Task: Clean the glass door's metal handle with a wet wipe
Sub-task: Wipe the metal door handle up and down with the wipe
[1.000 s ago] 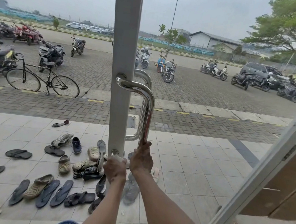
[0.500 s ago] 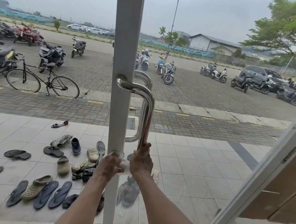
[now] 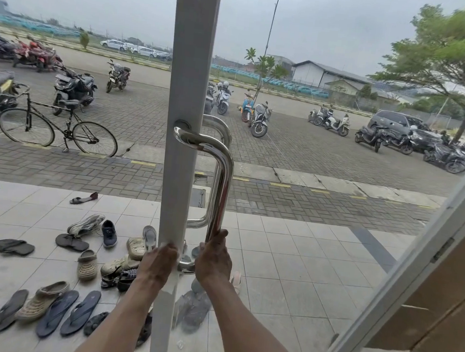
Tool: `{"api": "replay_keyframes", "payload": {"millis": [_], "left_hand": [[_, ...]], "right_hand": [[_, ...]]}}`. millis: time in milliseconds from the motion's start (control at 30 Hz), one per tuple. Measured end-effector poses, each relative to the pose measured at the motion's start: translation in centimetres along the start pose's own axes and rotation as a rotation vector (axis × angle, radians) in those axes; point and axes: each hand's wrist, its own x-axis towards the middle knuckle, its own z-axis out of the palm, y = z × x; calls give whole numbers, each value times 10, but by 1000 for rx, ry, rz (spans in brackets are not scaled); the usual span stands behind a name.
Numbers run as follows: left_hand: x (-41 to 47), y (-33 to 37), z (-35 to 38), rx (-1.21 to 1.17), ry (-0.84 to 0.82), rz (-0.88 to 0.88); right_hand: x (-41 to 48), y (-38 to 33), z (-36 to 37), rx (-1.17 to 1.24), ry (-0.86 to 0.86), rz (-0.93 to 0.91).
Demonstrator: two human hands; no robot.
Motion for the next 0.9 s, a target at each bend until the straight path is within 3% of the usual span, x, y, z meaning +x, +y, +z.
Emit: {"api": "replay_keyframes", "payload": {"millis": [167,300,667,800,900], "left_hand": [[-10,17,6,166,-10,36],[-8,33,-3,145,-26,87],[-4,53,-3,-508,106,-106],[-5,58,-7,-817,120,-133],[-5,59,-13,-1002,94,-128]], "right_hand": [[3,4,3,33,14,8],[4,3,5,-36,-3,-42],[4,7,-4,-8,-42,-33],[-1,12,-12,-200,23,-166],[-8,19,-16,-229,63,-158]]}}
